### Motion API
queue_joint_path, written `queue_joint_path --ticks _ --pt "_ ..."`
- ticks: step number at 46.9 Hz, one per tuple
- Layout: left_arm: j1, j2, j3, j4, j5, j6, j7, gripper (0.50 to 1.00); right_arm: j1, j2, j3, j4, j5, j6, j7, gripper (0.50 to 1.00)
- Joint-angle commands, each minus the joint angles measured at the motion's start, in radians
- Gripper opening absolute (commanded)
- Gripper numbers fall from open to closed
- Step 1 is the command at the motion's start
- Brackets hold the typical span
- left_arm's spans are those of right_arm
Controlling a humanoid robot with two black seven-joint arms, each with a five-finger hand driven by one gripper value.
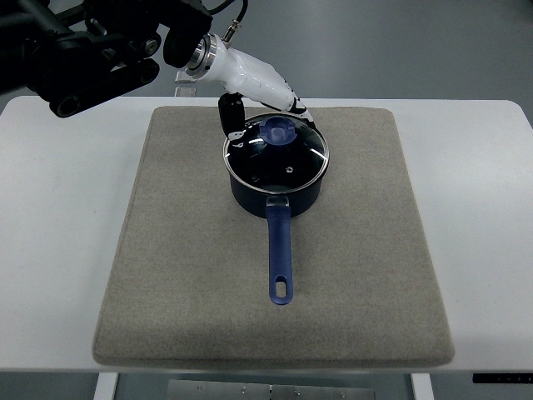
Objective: Open pot lid and place left with left hand
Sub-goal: 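Position the left hand fingers around the blue lid knob, then close the left hand fingers to grip the blue lid knob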
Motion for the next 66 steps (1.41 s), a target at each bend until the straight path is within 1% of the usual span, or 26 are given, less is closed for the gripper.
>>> queue_joint_path --ticks 1,21,26,35,44,48,51,56,66 --pt "0.007 0.000 0.003 0.003 0.001 0.005 0.000 0.994 0.000 0.000 0.000 0.000 0.000 0.000 0.000 0.917" --pt "0.027 -0.005 -0.002 0.017 0.001 0.008 0.000 0.994 0.000 0.000 0.000 0.000 0.000 0.000 0.000 0.917" --pt "0.027 -0.006 0.000 0.022 0.002 0.028 0.003 0.992 0.000 0.000 0.000 0.000 0.000 0.000 0.000 0.917" --pt "0.026 -0.060 -0.005 0.115 -0.001 0.030 0.003 0.992 0.000 0.000 0.000 0.000 0.000 0.000 0.000 0.917" --pt "0.024 -0.093 -0.009 0.137 -0.002 0.021 0.003 0.992 0.000 0.000 0.000 0.000 0.000 0.000 0.000 0.917" --pt "0.016 -0.116 -0.014 0.149 -0.015 0.010 0.003 0.992 0.000 0.000 0.000 0.000 0.000 0.000 0.000 0.917" --pt "0.015 -0.126 -0.014 0.149 -0.022 -0.012 0.003 0.992 0.000 0.000 0.000 0.000 0.000 0.000 0.000 0.917" --pt "0.013 -0.127 -0.012 0.144 -0.022 -0.048 0.002 0.992 0.000 0.000 0.000 0.000 0.000 0.000 0.000 0.917" --pt "0.012 -0.126 -0.005 0.141 -0.010 -0.082 0.002 0.992 0.000 0.000 0.000 0.000 0.000 0.000 0.000 0.917"
